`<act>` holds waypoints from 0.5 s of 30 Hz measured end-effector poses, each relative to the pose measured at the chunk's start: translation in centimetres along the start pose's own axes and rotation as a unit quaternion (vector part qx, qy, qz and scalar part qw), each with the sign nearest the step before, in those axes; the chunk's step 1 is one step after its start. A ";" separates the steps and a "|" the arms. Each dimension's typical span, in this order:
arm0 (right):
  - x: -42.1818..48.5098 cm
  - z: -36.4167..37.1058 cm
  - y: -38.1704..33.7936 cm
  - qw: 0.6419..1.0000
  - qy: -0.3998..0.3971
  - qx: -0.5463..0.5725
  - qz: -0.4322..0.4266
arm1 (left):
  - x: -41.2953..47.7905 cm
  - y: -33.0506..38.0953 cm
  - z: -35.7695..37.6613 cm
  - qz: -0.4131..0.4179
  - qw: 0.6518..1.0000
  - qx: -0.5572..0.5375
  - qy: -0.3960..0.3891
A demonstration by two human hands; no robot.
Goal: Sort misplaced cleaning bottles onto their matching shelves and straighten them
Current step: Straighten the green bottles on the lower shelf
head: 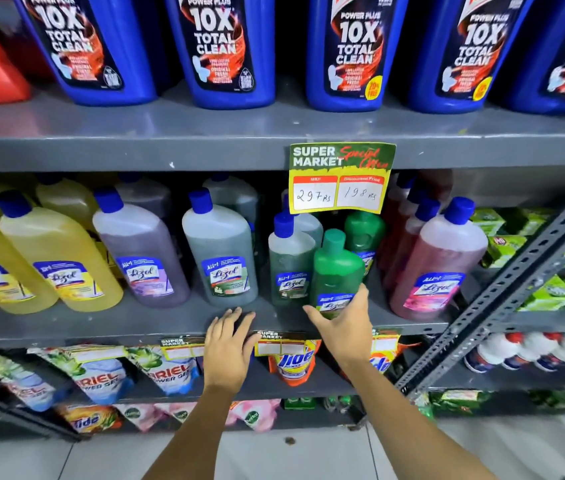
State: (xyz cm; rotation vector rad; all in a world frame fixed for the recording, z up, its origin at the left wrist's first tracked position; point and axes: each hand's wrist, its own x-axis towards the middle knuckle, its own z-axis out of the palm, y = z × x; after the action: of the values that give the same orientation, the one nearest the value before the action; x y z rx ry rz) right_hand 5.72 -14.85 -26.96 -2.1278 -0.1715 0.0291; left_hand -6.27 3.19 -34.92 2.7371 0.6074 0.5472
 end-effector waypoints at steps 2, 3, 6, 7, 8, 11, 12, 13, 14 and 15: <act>1.0 -1.4 0.7 1.000 0.014 0.010 0.012 | 0.0 0.1 0.0 0.006 1.000 -0.002 0.009; 1.4 -2.0 0.8 0.999 0.021 0.018 0.016 | -0.1 0.1 0.0 0.007 1.000 -0.001 0.013; 2.1 -3.0 1.2 0.999 0.030 0.036 0.018 | -0.1 0.0 0.3 0.005 1.000 -0.002 0.024; 2.2 -3.1 1.3 0.999 0.026 0.037 0.018 | -0.1 -0.1 0.4 0.004 1.000 -0.001 0.027; 2.2 -3.1 1.3 0.999 0.023 0.042 0.016 | -0.1 -0.1 0.5 0.004 1.000 0.000 0.029; 1.9 -2.6 1.8 0.998 0.030 0.061 0.013 | -0.1 -0.1 0.6 0.005 0.999 0.000 0.035; 1.6 -2.4 2.0 0.997 0.036 0.063 0.015 | -0.1 -0.1 0.6 0.006 0.999 0.001 0.035; 1.3 -2.1 2.0 0.997 0.042 0.063 0.018 | -0.1 0.0 0.6 0.006 0.999 0.001 0.035; 1.0 -1.8 2.0 0.996 0.050 0.065 0.022 | -0.1 0.0 0.6 0.007 0.999 0.002 0.036; 0.8 -1.5 1.9 0.996 0.056 0.067 0.028 | -0.1 0.0 0.5 0.008 0.999 0.002 0.036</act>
State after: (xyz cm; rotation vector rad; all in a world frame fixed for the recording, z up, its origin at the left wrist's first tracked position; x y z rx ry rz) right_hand 6.85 -17.03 -27.74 -1.9940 -0.0432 -0.0440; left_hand -6.13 3.04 -35.43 2.7391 0.6040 0.6525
